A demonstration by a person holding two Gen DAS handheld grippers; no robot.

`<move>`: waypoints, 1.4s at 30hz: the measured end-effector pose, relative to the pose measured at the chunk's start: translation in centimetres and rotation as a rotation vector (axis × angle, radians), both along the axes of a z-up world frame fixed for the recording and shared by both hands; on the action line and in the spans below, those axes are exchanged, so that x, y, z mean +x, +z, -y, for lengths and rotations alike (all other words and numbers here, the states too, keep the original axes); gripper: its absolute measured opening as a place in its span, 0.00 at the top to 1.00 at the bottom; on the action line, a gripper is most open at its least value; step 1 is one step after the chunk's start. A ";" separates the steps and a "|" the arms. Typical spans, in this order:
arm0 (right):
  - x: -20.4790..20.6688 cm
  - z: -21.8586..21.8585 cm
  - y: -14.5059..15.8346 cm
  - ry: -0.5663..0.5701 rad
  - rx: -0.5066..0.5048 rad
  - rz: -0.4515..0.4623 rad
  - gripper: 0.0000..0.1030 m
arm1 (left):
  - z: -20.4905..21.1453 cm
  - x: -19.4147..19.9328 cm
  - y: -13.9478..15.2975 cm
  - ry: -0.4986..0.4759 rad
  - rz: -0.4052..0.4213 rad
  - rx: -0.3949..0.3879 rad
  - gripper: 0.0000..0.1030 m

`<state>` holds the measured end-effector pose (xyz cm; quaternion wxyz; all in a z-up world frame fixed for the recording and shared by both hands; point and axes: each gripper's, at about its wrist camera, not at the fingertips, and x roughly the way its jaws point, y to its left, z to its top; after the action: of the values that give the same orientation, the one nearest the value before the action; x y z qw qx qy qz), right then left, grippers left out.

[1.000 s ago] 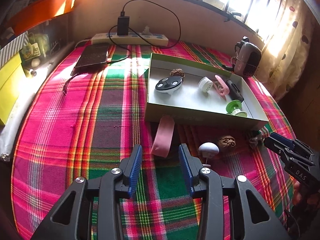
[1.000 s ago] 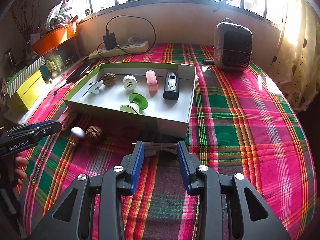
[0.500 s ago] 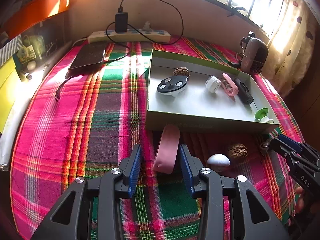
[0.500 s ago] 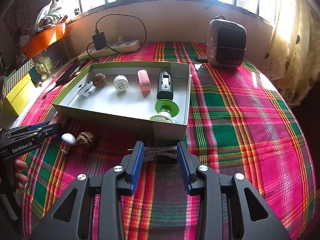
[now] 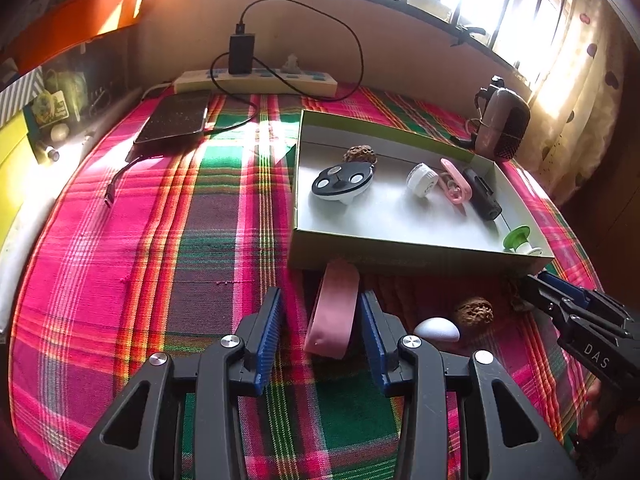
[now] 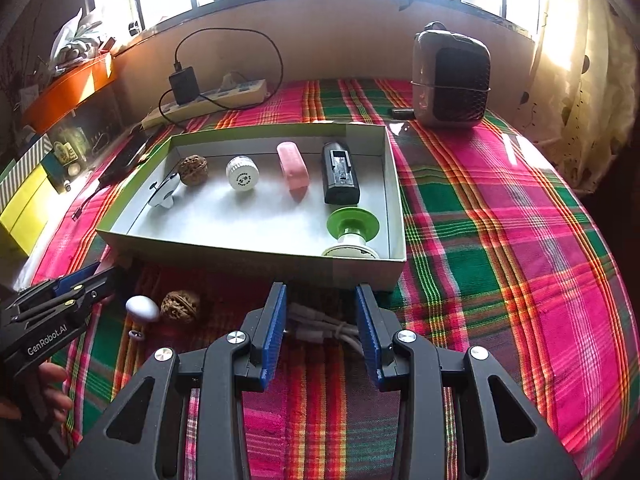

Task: Organize objects
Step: 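Grasp the white USB cable with the right tool while the left tool lowers over the pink loop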

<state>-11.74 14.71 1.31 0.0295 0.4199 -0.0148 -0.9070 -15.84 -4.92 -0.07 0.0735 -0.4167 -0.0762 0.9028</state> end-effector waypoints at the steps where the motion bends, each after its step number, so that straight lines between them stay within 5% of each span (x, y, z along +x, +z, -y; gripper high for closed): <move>1: 0.0 0.2 -0.2 0.003 0.006 0.006 0.65 | 0.0 0.0 0.0 0.000 0.000 0.006 0.65; 26: 3.6 -5.8 -0.6 -0.116 0.013 0.030 0.65 | 0.8 0.1 -0.1 0.001 -0.003 0.068 0.65; 31: 4.1 -7.5 0.0 -0.122 -0.061 -0.006 0.65 | 0.8 0.1 -0.1 0.001 -0.003 0.068 0.65; 42: 3.8 -7.1 -0.9 0.055 -0.068 0.025 0.65 | 0.7 0.1 -0.1 0.001 -0.002 0.055 0.65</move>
<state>-7.89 21.78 0.45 0.0685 0.4304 -0.0346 -0.8994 -15.76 -5.62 -0.18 0.0848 -0.4134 -0.1012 0.9009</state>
